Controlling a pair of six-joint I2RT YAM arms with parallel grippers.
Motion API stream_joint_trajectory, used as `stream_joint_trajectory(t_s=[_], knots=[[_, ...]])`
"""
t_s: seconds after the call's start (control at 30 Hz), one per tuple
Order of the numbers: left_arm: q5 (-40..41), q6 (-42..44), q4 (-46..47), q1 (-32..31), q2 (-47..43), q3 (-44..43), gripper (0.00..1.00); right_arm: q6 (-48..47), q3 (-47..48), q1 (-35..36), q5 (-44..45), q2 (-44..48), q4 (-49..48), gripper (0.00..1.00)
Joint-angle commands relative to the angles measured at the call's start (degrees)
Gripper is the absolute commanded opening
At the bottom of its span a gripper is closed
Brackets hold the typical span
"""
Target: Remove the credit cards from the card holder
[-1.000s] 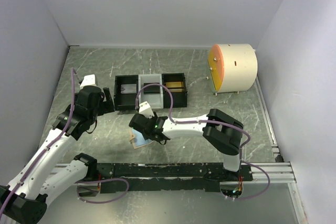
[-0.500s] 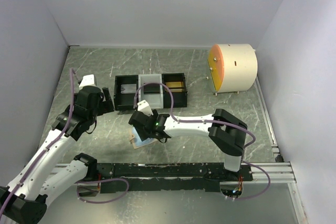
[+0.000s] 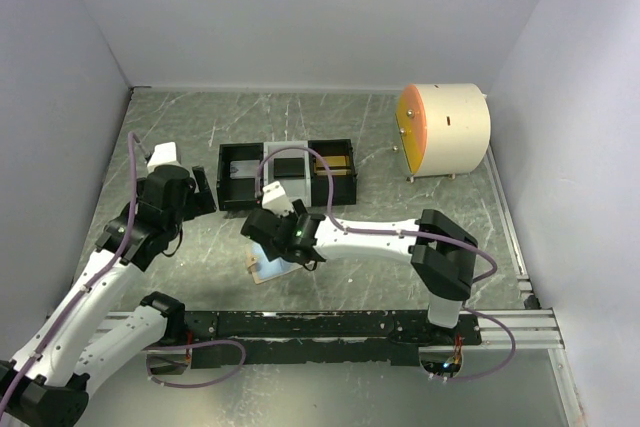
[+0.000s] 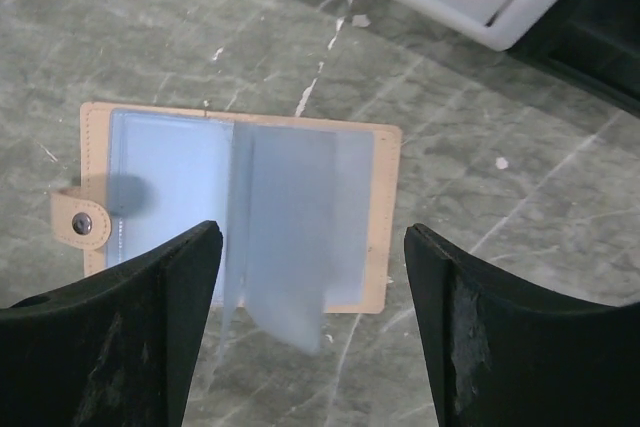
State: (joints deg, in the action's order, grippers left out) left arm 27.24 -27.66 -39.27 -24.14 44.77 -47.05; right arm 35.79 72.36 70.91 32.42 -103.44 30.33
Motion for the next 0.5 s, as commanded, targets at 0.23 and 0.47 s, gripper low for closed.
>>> stream_joint_trajectory(t_s=[0.23,0.47], knots=[[1.24,-0.47,-0.42,0.15,-0.14,-0.26,0.99,-1.37,0.09,1.18,-11.94,1.81,-8.48,0.66],[1.28,-0.42,-0.45,0.15,0.02,-0.24,0.99,0.09,-2.03,1.08,-13.73,-3.36,-11.19,0.59]])
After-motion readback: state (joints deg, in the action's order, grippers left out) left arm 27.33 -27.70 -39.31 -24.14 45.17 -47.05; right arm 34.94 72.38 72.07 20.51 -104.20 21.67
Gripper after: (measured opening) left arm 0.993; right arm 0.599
